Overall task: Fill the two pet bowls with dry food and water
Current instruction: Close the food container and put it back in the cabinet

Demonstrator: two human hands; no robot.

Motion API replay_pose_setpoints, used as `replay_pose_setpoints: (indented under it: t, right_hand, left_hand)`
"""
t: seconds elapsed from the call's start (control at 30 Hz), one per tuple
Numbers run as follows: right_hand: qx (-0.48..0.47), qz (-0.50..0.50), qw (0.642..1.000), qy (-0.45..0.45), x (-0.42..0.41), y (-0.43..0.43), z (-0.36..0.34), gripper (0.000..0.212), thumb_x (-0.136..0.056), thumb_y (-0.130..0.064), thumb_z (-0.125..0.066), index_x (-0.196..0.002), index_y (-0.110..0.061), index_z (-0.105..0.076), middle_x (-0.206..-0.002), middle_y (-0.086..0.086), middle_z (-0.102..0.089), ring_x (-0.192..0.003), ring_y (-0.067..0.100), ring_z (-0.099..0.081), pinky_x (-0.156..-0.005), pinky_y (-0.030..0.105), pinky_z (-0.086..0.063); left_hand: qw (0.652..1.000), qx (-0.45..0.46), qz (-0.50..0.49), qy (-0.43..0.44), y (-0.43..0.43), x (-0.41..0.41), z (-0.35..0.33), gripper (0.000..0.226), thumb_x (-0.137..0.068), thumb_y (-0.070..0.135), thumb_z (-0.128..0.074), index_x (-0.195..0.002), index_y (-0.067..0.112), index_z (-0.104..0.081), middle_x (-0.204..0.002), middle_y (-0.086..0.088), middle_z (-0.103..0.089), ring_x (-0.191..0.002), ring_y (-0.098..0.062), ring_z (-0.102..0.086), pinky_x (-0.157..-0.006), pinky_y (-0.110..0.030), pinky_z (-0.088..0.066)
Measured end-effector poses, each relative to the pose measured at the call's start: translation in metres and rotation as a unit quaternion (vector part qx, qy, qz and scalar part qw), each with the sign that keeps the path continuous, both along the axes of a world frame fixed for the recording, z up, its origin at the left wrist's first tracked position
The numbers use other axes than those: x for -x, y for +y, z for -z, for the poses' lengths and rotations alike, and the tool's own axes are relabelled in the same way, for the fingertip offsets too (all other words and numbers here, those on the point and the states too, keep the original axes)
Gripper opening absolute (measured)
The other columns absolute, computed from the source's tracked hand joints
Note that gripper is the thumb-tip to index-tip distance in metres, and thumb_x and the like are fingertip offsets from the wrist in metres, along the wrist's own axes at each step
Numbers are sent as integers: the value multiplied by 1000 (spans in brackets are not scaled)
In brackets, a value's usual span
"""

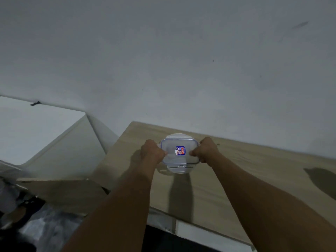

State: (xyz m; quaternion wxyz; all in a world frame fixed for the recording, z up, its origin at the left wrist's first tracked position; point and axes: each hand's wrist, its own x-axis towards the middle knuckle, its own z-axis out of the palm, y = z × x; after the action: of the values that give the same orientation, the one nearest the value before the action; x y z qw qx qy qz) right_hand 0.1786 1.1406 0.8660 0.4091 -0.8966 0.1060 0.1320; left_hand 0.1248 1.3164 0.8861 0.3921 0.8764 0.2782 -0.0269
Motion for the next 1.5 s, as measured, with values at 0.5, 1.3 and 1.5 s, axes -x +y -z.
replay_pose_setpoints:
  t: [0.5, 1.3, 1.5]
  right_hand:
    - [26, 83, 996, 2, -65, 25, 26, 48, -66, -18, -89, -99, 0, -58, -104, 20, -63, -98, 33, -62, -80, 39, -51]
    - [47, 101, 992, 59, -62, 22, 25, 61, -71, -20, -85, -123, -12, -54, -132, 21, -48, -118, 38, -54, -71, 30, -46]
    - [46, 103, 990, 79, -59, 16, 21, 42, -70, -25, -89, -74, -5, -52, -91, 14, -62, -61, 23, -60, -52, 27, -48]
  left_hand:
    - [998, 43, -3, 40, 23, -69, 32, 47, -78, 24, -77, -120, 6, -65, -121, -14, -66, -112, -31, -63, -85, -31, -49]
    - [996, 18, -40, 73, 13, -82, 44, 52, -72, 18, -82, -119, 4, -63, -126, -16, -63, -118, -31, -61, -88, -33, -50]
    - [997, 14, -48, 64, 9, -81, 43, 47, -79, 17, -77, -123, 6, -61, -128, -15, -62, -120, -31, -60, -92, -35, -50]
